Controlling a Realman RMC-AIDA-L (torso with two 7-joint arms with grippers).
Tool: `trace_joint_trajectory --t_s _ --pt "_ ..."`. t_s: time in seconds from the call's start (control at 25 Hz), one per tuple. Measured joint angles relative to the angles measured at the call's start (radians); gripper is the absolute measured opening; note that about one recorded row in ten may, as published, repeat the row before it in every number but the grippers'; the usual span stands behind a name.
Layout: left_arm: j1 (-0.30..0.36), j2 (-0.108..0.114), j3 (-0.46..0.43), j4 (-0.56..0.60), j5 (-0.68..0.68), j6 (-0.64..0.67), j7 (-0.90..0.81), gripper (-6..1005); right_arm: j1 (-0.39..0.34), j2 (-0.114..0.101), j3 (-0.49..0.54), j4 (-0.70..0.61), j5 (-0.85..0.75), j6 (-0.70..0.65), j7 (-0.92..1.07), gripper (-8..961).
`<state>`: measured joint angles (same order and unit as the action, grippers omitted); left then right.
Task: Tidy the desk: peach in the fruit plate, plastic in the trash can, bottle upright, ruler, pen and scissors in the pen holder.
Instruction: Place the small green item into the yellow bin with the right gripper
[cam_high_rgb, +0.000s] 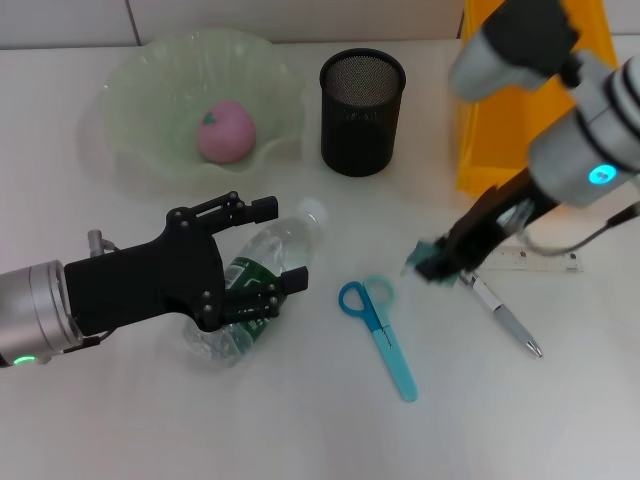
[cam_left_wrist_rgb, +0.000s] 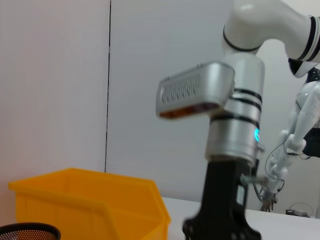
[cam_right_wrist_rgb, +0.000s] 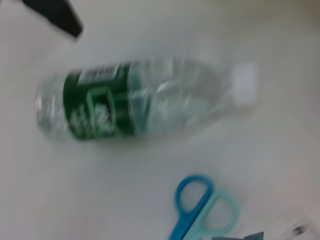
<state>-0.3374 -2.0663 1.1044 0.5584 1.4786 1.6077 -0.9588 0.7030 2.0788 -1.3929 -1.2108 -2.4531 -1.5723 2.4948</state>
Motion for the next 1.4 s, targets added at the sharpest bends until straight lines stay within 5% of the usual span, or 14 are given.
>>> trace_joint_trajectory --t_s 0.24,0.44,0.88,1.12,1.4 --pt "0.001 0.0 0.0 0.0 0.0 0.001 0.001 813 -0.034 -0.006 0.298 -0.215 -0.123 -0.01 -0.029 343" --pt "0.001 -0.001 0.0 0.0 0.0 0.001 0.001 813 -0.05 -0.014 0.406 -0.229 -0.17 0.123 -0.058 354" --pt "-0.002 -0.002 0.0 0.0 0.0 0.004 0.002 812 0.004 -0.019 0.404 0.092 -0.181 0.445 -0.106 379" --pt "0.001 -0.002 0.0 0.0 0.0 0.006 0.001 812 0.005 -0.015 0.404 0.09 -0.182 0.448 -0.111 393" --pt "-0.001 0.0 0.0 0.0 0.0 0.008 -0.001 812 0.005 -0.015 0.404 0.075 -0.182 0.439 -0.112 724"
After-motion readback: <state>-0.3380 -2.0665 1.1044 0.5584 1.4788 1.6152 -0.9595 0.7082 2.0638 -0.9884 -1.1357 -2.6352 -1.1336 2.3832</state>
